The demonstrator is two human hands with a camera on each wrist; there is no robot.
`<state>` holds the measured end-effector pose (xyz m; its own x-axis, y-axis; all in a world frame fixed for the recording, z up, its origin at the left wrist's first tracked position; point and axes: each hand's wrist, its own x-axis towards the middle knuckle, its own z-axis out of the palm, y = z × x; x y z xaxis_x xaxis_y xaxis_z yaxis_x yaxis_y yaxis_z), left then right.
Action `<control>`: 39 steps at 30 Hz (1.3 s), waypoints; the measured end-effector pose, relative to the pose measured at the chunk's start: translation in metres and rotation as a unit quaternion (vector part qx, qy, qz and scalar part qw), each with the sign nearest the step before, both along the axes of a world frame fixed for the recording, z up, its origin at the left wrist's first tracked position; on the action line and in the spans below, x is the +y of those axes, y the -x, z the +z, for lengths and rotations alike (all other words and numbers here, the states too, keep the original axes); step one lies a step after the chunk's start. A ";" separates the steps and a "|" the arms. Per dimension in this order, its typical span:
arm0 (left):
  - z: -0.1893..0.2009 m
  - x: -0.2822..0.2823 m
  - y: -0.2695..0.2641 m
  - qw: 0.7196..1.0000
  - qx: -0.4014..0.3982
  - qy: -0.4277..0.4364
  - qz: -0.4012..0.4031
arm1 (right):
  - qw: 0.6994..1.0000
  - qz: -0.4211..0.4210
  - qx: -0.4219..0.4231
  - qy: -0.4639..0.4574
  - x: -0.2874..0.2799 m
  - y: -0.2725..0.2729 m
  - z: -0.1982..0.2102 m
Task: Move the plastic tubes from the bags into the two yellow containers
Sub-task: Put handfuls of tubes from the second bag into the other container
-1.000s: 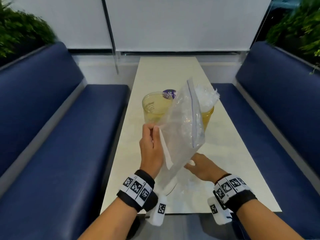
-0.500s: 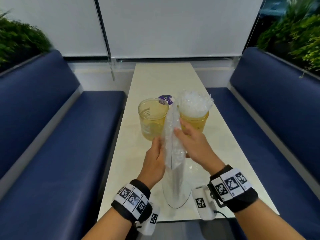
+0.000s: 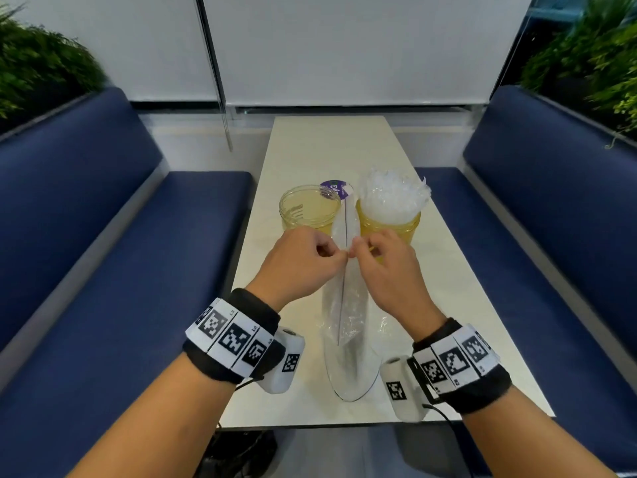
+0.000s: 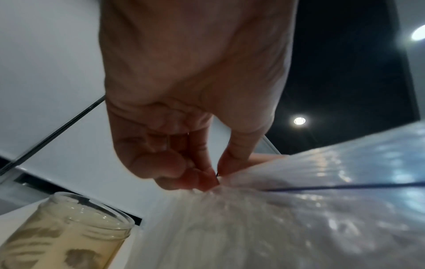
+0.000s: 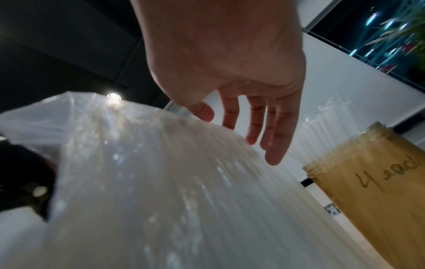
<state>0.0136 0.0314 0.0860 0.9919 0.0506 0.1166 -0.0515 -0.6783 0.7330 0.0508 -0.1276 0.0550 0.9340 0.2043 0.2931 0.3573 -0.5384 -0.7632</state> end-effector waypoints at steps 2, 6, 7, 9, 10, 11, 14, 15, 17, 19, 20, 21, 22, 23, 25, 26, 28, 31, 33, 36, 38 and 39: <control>0.002 -0.004 0.001 1.000 0.003 0.003 0.009 | 1.000 -0.010 0.006 0.021 -0.001 -0.002 0.007; 0.001 -0.011 0.001 0.998 0.004 0.041 0.049 | 0.997 -0.012 0.064 0.032 -0.002 -0.005 0.020; -0.001 -0.011 0.001 0.997 0.007 0.055 0.056 | 0.997 -0.008 0.077 0.029 -0.002 -0.004 0.021; -0.002 -0.012 0.002 0.995 0.022 0.086 0.054 | 0.995 0.000 0.097 0.024 -0.002 -0.005 0.021; -0.003 -0.011 0.003 0.993 0.030 0.105 0.048 | 0.994 0.010 0.112 0.017 -0.003 -0.005 0.021; -0.004 -0.011 0.004 0.991 0.037 0.122 0.042 | 0.991 0.023 0.132 0.004 -0.004 -0.004 0.020; -0.006 -0.010 0.007 0.982 0.055 0.175 0.036 | 0.981 0.048 0.181 -0.052 -0.006 -0.003 0.018; -0.006 -0.010 0.008 0.977 0.064 0.197 0.038 | 0.980 0.050 0.182 -0.059 -0.006 -0.002 0.018; -0.005 -0.012 0.010 0.970 0.079 0.224 0.047 | 0.984 0.050 0.169 -0.036 -0.004 0.001 0.020; -0.002 -0.015 0.012 0.972 0.079 0.210 0.062 | 0.989 0.052 0.141 0.016 -0.001 0.003 0.022; 0.000 -0.016 0.013 0.975 0.073 0.196 0.072 | 0.990 0.050 0.129 0.037 -0.001 0.004 0.024; 0.003 -0.017 0.014 0.978 0.063 0.178 0.084 | 0.991 0.043 0.118 0.054 -0.002 0.004 0.025; 0.003 -0.016 0.015 0.981 0.050 0.157 0.098 | 0.991 0.031 0.101 0.076 -0.004 0.003 0.026; 0.003 -0.014 0.015 0.984 0.034 0.132 0.111 | 0.992 0.017 0.076 0.101 -0.007 0.002 0.026; 0.002 -0.009 0.014 0.989 -0.001 0.078 0.125 | 0.991 -0.011 0.027 0.132 -0.012 0.001 0.028; 0.002 -0.007 0.015 0.991 -0.012 0.055 0.119 | 0.989 -0.021 0.000 0.145 -0.013 0.001 0.030; 0.004 -0.009 0.014 0.996 -0.015 -0.002 0.082 | 0.982 -0.030 -0.044 0.179 -0.011 0.002 0.036; 0.012 -0.017 0.015 0.993 -0.011 -0.103 0.057 | 0.965 -0.024 -0.051 0.258 -0.005 0.004 0.048; 0.018 -0.016 0.017 0.985 0.012 -0.159 0.068 | 0.948 -0.043 -0.040 0.311 -0.008 0.001 0.053; 0.024 -0.004 0.017 0.973 0.031 -0.194 0.119 | 0.929 -0.103 -0.021 0.356 -0.019 -0.004 0.060; 0.028 0.000 0.016 0.967 0.032 -0.208 0.143 | 0.922 -0.138 -0.019 0.361 -0.023 -0.007 0.063; 0.028 0.000 0.016 0.964 0.035 -0.217 0.147 | 0.917 -0.144 -0.014 0.373 -0.023 -0.007 0.065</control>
<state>-0.0019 0.0313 0.1143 0.9481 0.2927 0.1239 0.2291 -0.8995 0.3719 0.0582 -0.1505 0.1200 0.9749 0.1045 0.1966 0.1330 -0.9815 -0.1377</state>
